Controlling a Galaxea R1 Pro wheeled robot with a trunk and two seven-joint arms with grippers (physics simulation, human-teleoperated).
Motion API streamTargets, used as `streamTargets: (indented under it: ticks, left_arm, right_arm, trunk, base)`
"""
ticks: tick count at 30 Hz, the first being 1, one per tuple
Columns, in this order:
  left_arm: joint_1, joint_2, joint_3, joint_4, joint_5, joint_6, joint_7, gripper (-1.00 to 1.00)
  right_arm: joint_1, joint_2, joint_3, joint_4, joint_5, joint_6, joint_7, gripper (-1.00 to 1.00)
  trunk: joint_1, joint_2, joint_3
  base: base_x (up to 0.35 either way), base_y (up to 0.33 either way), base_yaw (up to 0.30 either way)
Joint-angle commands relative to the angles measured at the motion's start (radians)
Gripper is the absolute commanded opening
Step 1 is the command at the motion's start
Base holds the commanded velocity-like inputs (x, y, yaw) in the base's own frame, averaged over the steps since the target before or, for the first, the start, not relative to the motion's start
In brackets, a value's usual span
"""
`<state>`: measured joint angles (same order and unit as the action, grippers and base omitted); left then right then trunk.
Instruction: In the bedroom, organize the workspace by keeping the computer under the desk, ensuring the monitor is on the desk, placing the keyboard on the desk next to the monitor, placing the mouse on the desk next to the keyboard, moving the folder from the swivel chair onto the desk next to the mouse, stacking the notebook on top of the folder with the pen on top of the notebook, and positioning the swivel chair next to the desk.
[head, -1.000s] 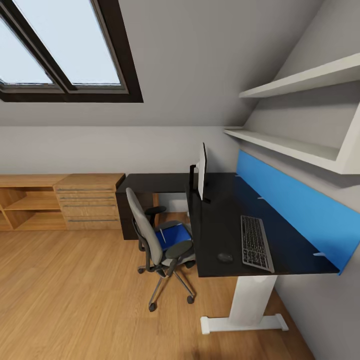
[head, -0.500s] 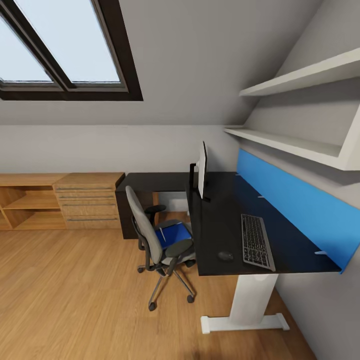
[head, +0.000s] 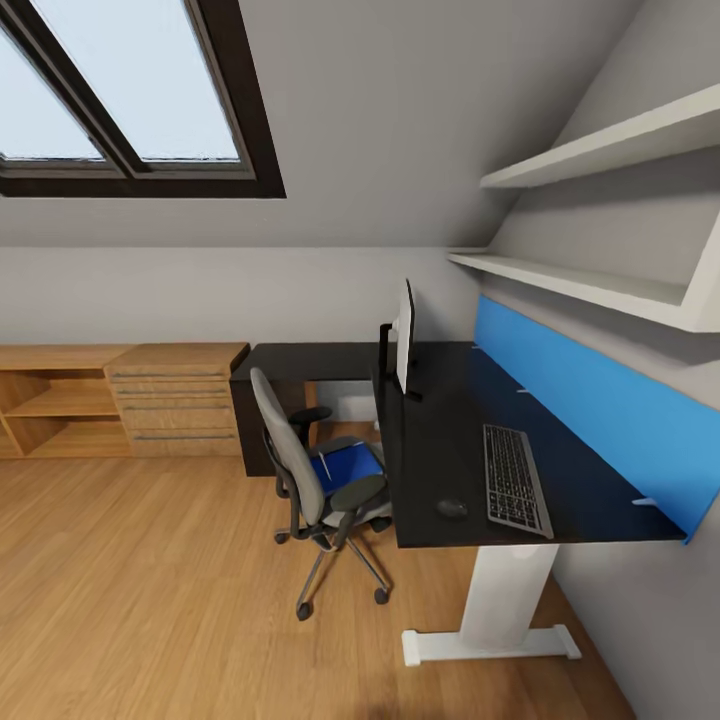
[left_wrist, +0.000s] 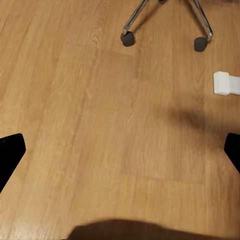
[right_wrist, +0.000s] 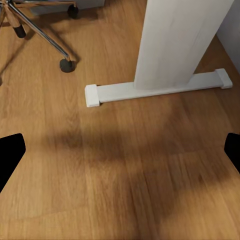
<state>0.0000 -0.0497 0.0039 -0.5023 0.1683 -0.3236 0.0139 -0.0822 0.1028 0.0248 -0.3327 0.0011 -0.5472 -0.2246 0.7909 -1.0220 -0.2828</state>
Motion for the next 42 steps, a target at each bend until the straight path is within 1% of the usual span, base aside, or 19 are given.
streamTargets:
  ticks: [1,10,14,17,26,35,42]
  left_arm:
    - [0.000,0.000,0.000,-0.001,0.003,-0.002,0.001,1.00]
    - [0.000,0.002,0.001,0.000,0.003,0.000,0.002,1.00]
    - [0.000,0.004,0.002,0.018,0.003,0.000,0.003,1.00]
    - [0.000,0.005,0.002,0.053,0.004,-0.002,0.001,1.00]
    - [0.000,0.005,-0.001,0.115,0.002,0.000,-0.004,1.00]
    - [0.000,0.005,-0.002,0.197,0.002,0.001,-0.003,1.00]
    - [0.000,0.005,-0.002,0.222,0.002,0.003,-0.003,1.00]
  right_arm:
    - [-0.001,0.000,0.003,0.001,0.000,-0.002,-0.005,1.00]
    - [-0.001,0.000,0.003,0.000,0.000,-0.003,-0.005,1.00]
    - [-0.001,0.000,0.003,-0.001,0.000,-0.003,-0.005,1.00]
    - [-0.001,0.000,0.003,0.000,0.000,-0.003,-0.005,1.00]
    - [-0.001,0.000,0.003,0.000,0.000,-0.003,-0.005,1.00]
    - [-0.001,0.000,0.003,0.000,0.000,-0.003,-0.005,1.00]
    - [-0.001,0.000,0.003,0.001,0.000,-0.002,-0.005,1.00]
  trunk:
    - [0.004,-0.008,-0.004]
    - [0.039,-0.071,-0.033]
    - [0.054,-0.099,-0.045]
    - [0.054,-0.099,-0.045]
    - [0.054,-0.099,-0.045]
    - [0.054,-0.099,-0.045]
    - [0.054,-0.099,-0.045]
  base:
    - [0.000,0.000,0.000]
    - [0.000,0.000,0.000]
    - [0.000,0.000,0.000]
    - [0.000,0.000,0.000]
    - [0.000,0.000,0.000]
    - [0.000,0.000,0.000]
    - [0.000,0.000,0.000]
